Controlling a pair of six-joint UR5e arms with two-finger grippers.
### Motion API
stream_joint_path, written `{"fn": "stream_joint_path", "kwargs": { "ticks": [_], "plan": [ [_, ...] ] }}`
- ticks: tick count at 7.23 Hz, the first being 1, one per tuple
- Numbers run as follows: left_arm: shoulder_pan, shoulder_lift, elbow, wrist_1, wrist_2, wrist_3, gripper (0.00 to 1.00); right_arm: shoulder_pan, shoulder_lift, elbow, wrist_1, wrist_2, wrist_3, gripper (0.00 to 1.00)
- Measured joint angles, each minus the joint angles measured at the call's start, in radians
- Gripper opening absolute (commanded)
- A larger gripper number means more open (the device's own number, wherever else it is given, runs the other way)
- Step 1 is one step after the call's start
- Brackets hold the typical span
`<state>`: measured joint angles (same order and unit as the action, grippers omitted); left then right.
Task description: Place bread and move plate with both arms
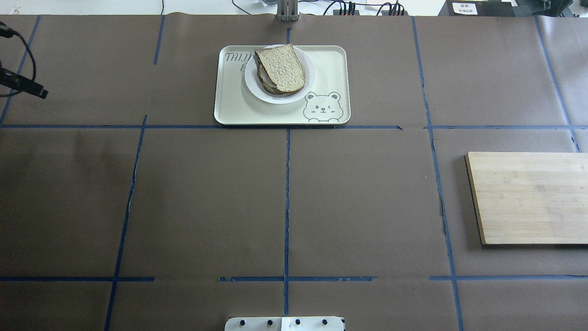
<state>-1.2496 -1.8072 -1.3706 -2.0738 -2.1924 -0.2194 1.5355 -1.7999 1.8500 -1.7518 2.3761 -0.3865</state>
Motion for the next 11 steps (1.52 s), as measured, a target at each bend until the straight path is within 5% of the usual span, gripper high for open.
{"fn": "stream_joint_path", "kwargs": {
  "ticks": [4, 11],
  "plan": [
    [-0.241, 0.074, -0.058, 0.313, -0.148, 0.273, 1.0, 0.0, 0.001, -0.002, 0.001, 0.0, 0.0, 1.0],
    [-0.287, 0.334, -0.303, 0.54, -0.155, 0.332, 1.0, 0.0, -0.002, -0.004, 0.005, 0.0, -0.002, 1.0]
  ]
}}
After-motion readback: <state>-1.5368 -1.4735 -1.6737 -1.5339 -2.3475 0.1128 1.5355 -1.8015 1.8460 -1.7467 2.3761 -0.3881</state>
